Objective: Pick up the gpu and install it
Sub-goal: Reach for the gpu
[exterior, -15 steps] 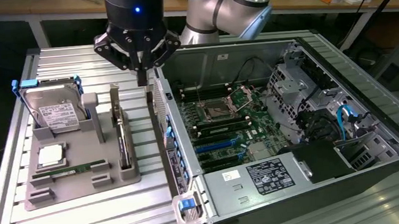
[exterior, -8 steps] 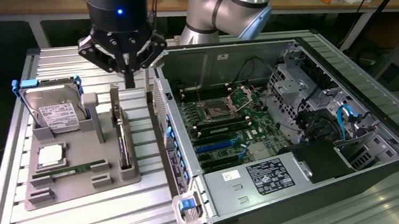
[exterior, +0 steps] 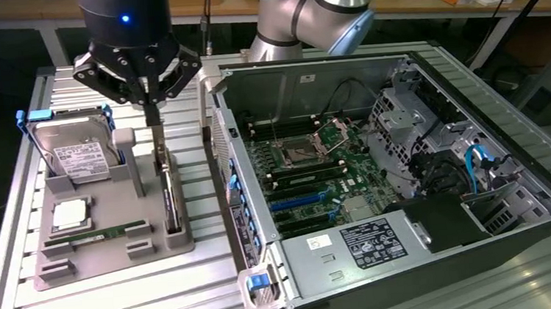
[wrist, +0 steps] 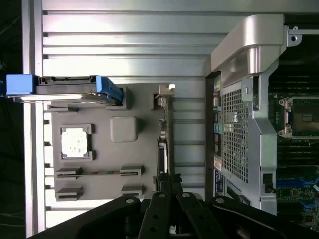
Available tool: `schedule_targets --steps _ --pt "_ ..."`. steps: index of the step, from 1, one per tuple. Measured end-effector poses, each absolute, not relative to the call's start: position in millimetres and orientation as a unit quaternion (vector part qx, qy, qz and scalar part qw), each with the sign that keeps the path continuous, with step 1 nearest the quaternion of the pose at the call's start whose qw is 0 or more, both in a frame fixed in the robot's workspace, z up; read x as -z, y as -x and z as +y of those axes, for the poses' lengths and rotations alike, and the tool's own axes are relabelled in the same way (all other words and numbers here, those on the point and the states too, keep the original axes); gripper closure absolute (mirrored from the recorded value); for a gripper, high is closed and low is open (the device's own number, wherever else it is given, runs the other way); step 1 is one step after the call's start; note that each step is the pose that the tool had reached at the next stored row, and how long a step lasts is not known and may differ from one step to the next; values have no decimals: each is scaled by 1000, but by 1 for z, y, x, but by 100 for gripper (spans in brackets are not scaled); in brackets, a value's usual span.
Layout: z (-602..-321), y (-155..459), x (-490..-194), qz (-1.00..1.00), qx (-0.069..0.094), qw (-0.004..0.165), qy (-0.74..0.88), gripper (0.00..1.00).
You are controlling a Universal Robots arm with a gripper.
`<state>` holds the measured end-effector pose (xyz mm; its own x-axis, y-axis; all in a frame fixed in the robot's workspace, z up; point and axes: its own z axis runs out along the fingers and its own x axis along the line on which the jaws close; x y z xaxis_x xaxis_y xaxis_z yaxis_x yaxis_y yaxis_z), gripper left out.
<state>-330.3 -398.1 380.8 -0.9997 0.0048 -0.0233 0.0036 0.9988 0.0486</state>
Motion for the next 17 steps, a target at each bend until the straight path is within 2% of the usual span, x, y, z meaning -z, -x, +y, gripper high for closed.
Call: schedule_targets --steps 17 --pt "-398 341 -380 1000 -25 12 -2 89"
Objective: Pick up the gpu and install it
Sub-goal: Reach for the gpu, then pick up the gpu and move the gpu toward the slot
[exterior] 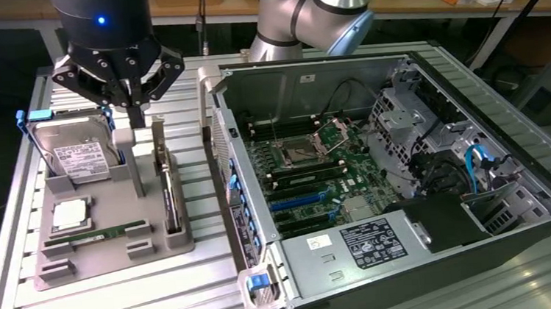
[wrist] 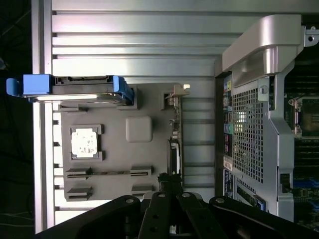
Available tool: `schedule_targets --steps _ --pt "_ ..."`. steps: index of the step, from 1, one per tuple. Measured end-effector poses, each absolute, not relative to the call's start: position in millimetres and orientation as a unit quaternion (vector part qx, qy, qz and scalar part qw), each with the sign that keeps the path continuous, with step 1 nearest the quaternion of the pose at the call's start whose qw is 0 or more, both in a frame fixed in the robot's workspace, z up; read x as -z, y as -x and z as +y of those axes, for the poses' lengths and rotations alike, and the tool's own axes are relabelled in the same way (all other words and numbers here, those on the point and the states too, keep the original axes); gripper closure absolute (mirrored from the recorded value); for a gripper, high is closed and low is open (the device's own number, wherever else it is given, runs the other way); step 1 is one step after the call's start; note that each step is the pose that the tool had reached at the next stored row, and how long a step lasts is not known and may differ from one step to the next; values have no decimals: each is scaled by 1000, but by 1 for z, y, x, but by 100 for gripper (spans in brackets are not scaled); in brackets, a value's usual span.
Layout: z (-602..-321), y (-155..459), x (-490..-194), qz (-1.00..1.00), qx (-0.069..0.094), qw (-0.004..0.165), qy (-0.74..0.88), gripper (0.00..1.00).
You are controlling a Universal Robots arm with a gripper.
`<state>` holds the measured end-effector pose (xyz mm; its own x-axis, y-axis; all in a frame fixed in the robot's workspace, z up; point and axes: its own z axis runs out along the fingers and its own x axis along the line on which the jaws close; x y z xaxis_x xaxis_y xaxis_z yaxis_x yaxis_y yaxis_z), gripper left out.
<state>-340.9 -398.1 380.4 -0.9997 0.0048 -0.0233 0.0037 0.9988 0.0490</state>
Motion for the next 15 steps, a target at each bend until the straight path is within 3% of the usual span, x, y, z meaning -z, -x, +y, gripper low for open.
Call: schedule_targets --steps 15 --pt "-398 345 -380 1000 -24 12 -2 89"
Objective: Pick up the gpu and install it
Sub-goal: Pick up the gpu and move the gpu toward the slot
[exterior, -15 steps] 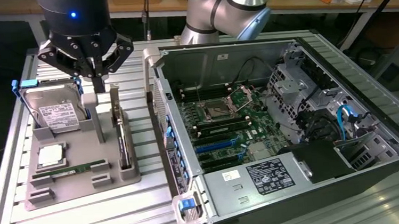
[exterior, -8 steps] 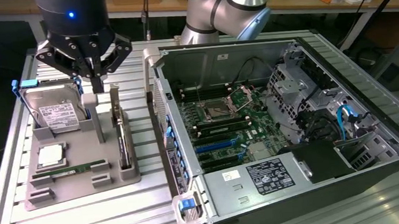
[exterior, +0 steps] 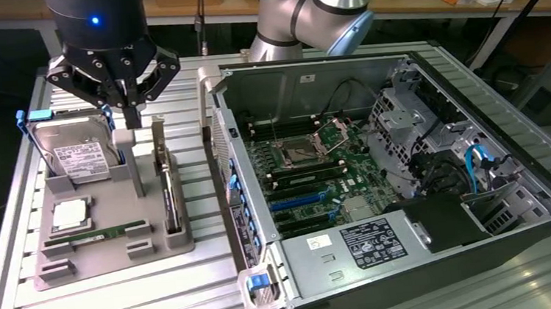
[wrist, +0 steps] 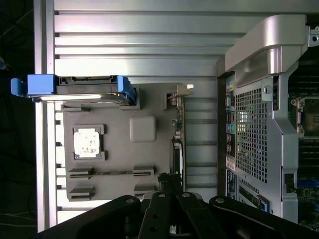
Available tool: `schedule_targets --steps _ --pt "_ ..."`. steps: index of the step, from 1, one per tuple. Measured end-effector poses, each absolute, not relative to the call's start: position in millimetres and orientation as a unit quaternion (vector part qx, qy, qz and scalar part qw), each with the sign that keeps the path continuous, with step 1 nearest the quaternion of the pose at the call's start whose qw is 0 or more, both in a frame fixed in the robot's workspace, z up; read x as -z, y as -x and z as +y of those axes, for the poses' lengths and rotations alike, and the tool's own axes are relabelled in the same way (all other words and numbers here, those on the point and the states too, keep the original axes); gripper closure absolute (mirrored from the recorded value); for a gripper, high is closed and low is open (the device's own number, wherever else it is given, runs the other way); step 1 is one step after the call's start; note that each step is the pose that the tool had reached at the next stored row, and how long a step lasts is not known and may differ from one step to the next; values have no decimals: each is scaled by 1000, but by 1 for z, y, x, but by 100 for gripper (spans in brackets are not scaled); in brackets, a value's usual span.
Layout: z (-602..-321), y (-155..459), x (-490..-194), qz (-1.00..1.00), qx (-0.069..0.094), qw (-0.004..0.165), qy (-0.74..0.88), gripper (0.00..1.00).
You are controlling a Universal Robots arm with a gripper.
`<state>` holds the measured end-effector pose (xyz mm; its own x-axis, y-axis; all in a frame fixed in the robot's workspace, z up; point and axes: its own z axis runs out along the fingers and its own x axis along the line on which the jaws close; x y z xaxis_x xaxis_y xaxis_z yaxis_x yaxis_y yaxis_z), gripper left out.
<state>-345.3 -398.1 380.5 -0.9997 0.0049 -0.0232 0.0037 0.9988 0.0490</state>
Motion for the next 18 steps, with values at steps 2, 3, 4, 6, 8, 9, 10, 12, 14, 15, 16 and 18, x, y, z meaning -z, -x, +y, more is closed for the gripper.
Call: schedule_targets --steps 2,3,4,6,8,9,10,12,14,15,16,18 --pt "-398 346 -380 1000 -24 12 -2 89" --pt "-398 346 -380 1000 -25 12 -2 89" --pt "-398 346 -380 1000 -25 12 -2 89" --pt "-398 346 -380 1000 -25 12 -2 89" --pt "-398 346 -380 1000 -24 12 -2 89" --pt "-398 346 -380 1000 -24 12 -2 89" --pt "-398 346 -380 1000 -24 12 -2 89" --pt "-398 346 -380 1000 -25 12 -2 89" --pt "-398 346 -380 1000 -24 12 -2 89" --pt "-398 346 -380 1000 -25 12 -2 89" --pt "-398 346 -380 1000 -24 12 -2 89" --pt "-398 346 -380 1000 -24 12 -2 76"
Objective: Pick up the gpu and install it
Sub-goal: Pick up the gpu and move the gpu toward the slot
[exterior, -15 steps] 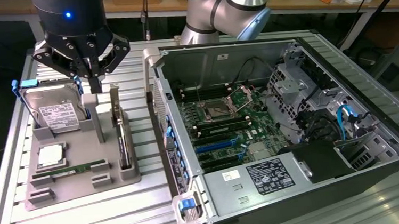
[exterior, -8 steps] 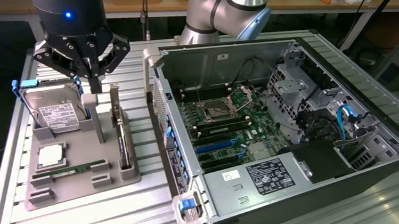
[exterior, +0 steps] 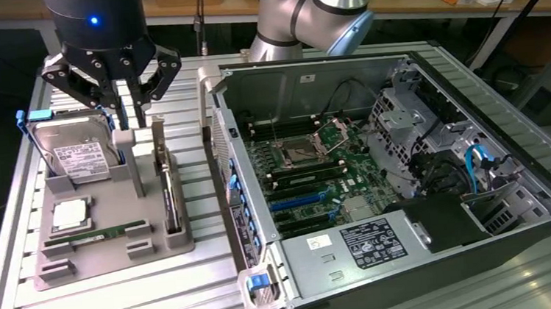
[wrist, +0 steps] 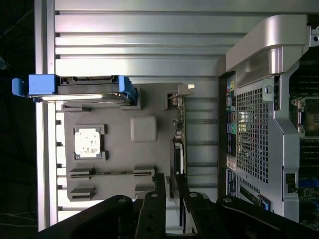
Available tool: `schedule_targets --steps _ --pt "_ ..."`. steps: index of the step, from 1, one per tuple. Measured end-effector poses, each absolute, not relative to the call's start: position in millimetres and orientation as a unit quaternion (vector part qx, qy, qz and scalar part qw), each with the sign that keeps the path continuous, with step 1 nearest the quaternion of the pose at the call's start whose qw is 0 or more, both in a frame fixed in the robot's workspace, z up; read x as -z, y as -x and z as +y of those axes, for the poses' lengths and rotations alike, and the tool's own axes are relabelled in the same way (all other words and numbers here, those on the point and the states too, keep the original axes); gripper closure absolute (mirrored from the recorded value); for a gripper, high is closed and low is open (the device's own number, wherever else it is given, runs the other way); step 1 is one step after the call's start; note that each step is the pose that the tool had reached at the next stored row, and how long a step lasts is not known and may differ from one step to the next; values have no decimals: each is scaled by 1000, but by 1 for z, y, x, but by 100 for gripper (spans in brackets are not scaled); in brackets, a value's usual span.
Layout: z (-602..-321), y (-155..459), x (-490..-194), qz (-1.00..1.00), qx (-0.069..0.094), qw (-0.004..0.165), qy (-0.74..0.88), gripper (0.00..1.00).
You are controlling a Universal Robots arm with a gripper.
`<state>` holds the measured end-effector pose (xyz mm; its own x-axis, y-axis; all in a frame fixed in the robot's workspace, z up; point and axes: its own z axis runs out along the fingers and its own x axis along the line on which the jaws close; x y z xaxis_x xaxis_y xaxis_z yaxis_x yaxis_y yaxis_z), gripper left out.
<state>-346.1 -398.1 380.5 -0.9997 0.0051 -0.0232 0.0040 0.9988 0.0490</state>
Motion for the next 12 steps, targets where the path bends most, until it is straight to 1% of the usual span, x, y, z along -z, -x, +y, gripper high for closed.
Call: schedule_targets --steps 1,2,3,6,7,10,11,12 --pt "-398 346 -380 1000 -25 12 -2 76" --pt "-398 346 -380 1000 -25 12 -2 70" --pt "-398 346 -380 1000 -24 12 -2 70" --pt "-398 346 -380 1000 -24 12 -2 52" --pt "-398 346 -380 1000 -24 12 -2 52" --pt "-398 346 -380 1000 -24 12 -2 35" --pt "-398 346 -380 1000 -24 12 -2 35" --pt "-398 346 -380 1000 -24 12 -2 28"
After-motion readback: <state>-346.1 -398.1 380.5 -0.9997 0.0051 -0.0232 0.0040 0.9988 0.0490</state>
